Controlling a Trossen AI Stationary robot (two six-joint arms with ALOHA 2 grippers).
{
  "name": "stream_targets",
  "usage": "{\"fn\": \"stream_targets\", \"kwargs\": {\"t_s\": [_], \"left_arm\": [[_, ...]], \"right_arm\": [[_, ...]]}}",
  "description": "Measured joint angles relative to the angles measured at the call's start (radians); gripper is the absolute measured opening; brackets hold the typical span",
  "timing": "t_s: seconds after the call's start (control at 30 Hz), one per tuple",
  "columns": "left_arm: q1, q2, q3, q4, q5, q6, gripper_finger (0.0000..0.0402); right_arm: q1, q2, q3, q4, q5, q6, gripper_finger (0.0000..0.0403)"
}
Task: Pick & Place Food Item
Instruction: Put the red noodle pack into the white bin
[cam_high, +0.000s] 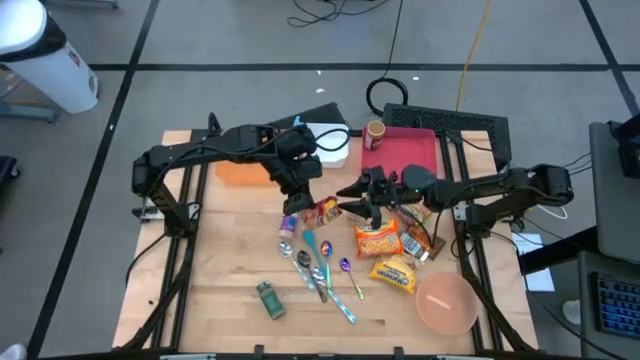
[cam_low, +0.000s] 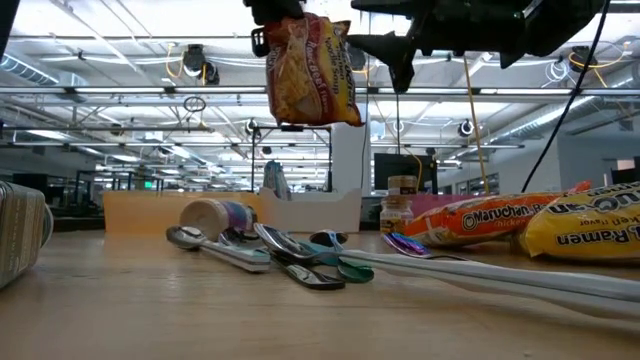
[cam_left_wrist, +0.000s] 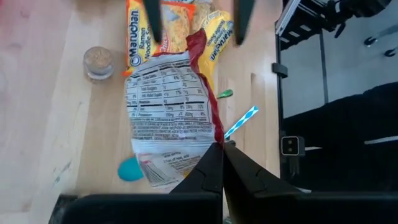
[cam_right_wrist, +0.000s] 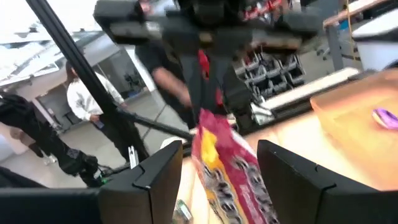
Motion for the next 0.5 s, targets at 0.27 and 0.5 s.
{"fn": "stream_targets", "kwargs": {"t_s": [0.27, 0.5], "left_arm": [[-0.002, 0.0, 0.0, 0.082, 0.039, -0.01, 0.0], [-0.002, 0.0, 0.0, 0.163, 0.051, -0.012, 0.0]], "right_arm": [[-0.001, -0.001, 0.0, 0.006, 0.003, 0.0, 0.0201], [-0.001, -0.001, 0.0, 0.007, 0.0, 0.0, 0.0201]]}}
